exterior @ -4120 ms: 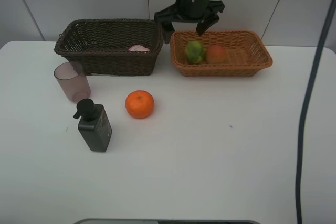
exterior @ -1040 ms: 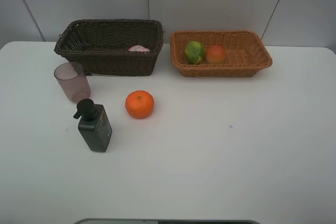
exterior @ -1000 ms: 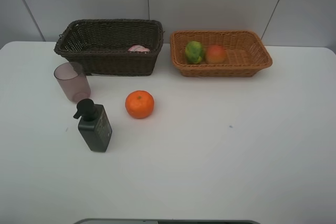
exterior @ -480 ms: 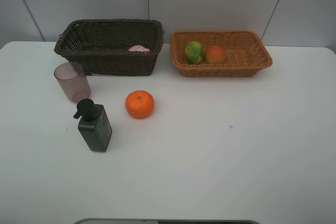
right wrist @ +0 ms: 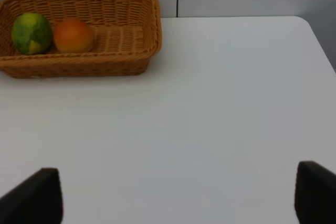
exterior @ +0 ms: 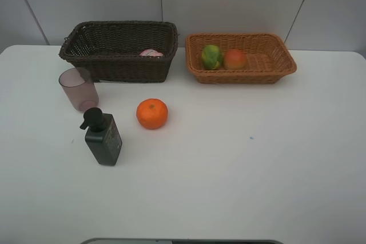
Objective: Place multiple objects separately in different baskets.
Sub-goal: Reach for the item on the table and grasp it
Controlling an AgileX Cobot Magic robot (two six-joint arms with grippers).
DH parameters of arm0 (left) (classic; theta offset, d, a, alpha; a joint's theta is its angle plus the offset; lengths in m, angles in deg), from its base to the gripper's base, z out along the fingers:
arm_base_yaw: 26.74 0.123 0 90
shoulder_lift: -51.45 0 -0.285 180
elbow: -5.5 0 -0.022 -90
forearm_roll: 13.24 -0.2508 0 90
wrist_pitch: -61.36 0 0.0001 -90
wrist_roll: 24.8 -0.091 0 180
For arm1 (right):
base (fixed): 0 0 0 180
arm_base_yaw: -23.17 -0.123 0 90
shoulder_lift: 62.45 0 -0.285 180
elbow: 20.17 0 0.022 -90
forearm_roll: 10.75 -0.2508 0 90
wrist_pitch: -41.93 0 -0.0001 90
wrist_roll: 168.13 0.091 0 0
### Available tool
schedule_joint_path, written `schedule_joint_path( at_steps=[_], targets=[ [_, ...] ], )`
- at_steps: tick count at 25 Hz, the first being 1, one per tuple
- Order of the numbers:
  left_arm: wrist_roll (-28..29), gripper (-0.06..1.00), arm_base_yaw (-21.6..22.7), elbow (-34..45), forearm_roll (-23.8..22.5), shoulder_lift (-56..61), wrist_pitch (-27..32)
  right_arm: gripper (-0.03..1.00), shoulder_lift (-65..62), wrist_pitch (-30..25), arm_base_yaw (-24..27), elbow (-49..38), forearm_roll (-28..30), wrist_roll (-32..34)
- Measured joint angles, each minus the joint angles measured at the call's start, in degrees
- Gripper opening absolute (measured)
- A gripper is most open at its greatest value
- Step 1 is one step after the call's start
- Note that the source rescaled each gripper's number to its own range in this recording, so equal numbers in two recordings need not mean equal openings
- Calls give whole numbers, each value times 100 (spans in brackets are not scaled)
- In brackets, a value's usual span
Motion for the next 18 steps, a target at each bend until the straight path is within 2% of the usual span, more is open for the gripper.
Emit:
schedule_joint_path(
  at_steps=[18],
  targets=[
    [0, 100, 0, 0, 0, 0, 0, 88, 0, 0, 0, 0, 0, 0]
  ],
)
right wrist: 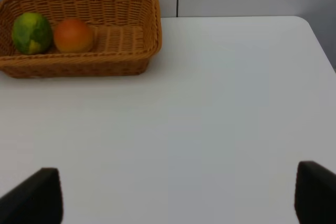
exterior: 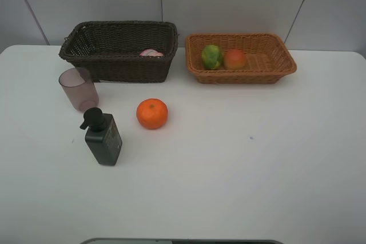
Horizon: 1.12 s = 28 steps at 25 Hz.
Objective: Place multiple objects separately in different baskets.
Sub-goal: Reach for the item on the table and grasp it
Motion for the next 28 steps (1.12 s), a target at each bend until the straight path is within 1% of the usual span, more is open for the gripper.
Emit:
schedule_joint_path(
  at_steps=[10, 11, 13, 17, 22, 28],
  targets=[
    [0, 100, 0, -9, 5, -14, -12, 88, 0, 0, 0, 0, 0, 0],
    [4, 100, 0, -48, 5, -90, -70, 88, 0, 0, 0, 0, 0, 0],
    [4, 100, 0, -230, 0, -423, -384, 88, 0, 1, 0, 0, 0, 0],
    [-66, 100, 0, -816, -25, -1692, -808, 88, 0, 1, 0, 0, 0, 0],
    [-239, 100, 0, -1387, -210, -3603, -1049, 88, 0, 6, 0, 0, 0, 0],
    [-273, 100, 0, -1832, -232, -5785, -1177, 88, 0, 6, 0, 0, 0, 0]
  ],
)
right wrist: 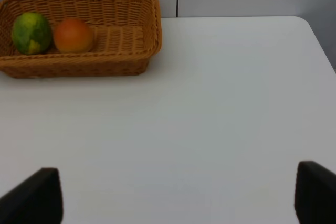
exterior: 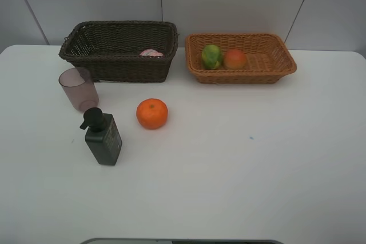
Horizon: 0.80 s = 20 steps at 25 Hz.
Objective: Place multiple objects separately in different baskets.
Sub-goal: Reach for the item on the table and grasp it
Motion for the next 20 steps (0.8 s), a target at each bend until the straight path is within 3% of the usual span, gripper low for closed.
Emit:
schedule_joint_path(
  at_steps=[9, 20],
  targets=[
    [216, 100, 0, -1002, 12, -2209, 78, 88, 0, 0, 0, 0, 0, 0],
    [235, 100, 0, -1400, 17, -3318, -354, 88, 0, 0, 0, 0, 0, 0]
  ],
)
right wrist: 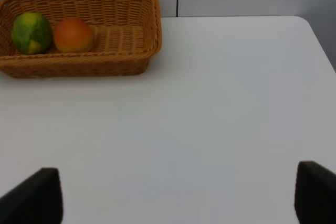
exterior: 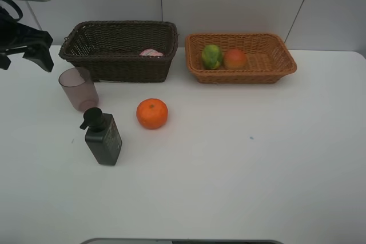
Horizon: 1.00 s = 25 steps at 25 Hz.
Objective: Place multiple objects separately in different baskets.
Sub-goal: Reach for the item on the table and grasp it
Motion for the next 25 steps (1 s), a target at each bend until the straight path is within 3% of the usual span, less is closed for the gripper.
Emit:
schedule_joint_path(
  at_steps=[6, 16, 25],
  targets=[
    [0, 100, 0, -11, 104, -200, -661, 88, 0, 0, 0, 0, 0, 0],
    [162, 100, -7, -23, 283, -991, -787, 88, 0, 0, 0, 0, 0, 0],
    [173, 100, -142, -23, 347, -1428, -1294, 88, 0, 0, 0, 0, 0, 0]
  ],
)
